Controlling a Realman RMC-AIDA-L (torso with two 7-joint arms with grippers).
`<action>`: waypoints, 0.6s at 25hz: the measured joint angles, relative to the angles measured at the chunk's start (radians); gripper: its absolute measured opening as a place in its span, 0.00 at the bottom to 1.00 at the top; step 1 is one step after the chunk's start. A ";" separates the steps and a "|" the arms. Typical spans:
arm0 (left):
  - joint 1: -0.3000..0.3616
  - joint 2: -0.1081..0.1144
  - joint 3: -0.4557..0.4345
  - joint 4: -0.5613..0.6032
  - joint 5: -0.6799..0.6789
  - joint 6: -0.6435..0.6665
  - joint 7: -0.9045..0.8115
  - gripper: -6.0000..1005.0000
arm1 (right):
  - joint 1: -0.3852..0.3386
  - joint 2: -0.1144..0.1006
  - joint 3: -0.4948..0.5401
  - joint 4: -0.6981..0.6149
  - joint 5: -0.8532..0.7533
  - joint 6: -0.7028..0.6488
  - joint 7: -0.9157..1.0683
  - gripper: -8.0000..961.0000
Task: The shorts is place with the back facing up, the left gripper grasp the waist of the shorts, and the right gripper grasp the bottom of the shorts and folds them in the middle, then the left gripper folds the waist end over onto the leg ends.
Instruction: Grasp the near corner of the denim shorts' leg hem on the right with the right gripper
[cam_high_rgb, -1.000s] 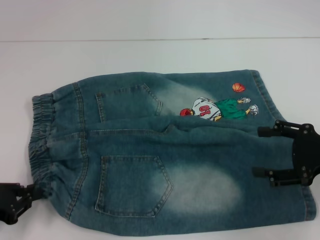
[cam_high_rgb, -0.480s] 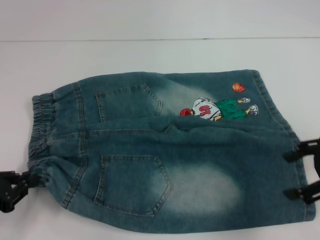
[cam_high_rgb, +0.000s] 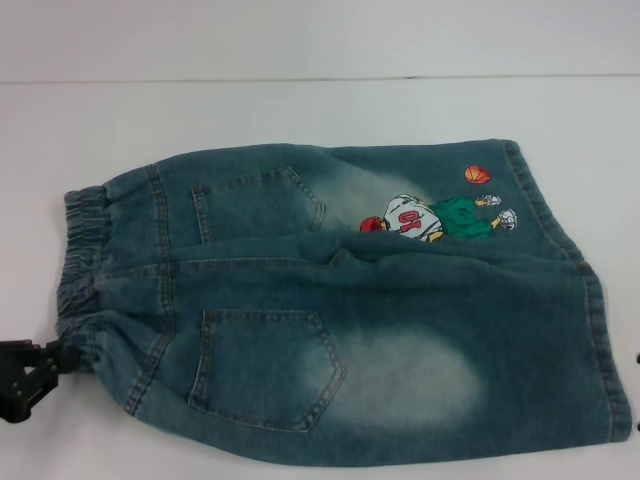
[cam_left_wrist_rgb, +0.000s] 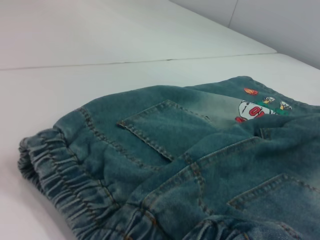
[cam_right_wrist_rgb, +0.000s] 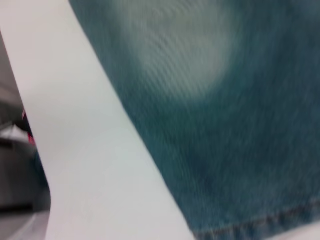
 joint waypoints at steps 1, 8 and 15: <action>-0.002 0.000 0.000 0.000 -0.001 -0.001 0.000 0.11 | 0.001 0.001 -0.028 0.004 -0.012 0.000 0.017 0.95; -0.012 0.000 0.002 -0.003 -0.001 -0.009 0.001 0.12 | -0.009 0.008 -0.170 0.037 -0.027 -0.002 0.115 0.95; -0.016 0.000 -0.001 -0.007 -0.003 -0.011 0.002 0.12 | -0.009 0.014 -0.192 0.115 -0.015 0.037 0.124 0.95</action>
